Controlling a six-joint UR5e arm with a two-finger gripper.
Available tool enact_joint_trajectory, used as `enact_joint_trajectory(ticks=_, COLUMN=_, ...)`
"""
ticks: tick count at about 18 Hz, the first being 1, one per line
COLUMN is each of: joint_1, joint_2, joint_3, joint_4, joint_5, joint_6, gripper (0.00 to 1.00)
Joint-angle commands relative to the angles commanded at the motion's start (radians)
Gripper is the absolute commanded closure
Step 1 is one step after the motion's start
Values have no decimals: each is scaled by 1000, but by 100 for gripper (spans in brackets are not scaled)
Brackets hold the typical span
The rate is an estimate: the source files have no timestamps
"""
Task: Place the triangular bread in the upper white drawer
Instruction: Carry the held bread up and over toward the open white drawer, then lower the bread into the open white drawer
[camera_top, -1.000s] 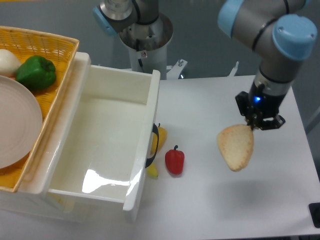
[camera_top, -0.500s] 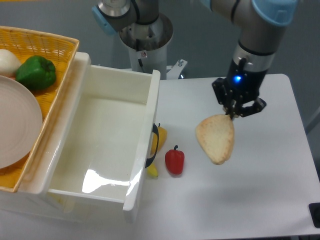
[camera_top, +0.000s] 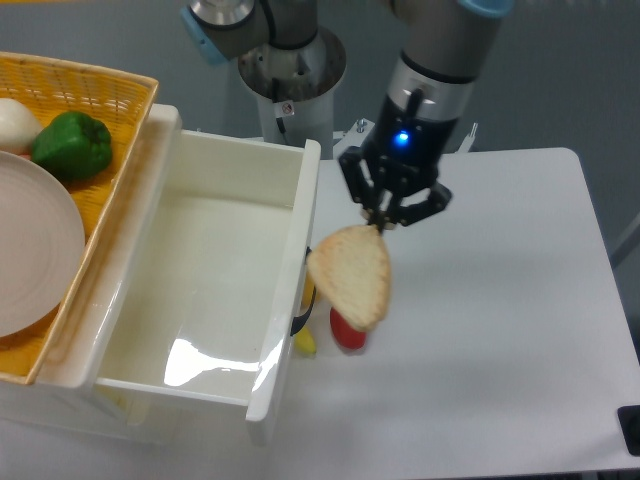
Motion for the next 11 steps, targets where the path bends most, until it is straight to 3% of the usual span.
enact_joint_trajectory(ticks=7, joint_1=-100, joint_2=57, joint_3=-109, joint_4=8, joint_5=8, joint_6=-14, gripper=96)
enact_joint_trajectory(ticks=11, joint_1=-144, joint_2=63, joint_3=-126, joint_4=12, joint_5=8, joint_6=-14, gripper=96)
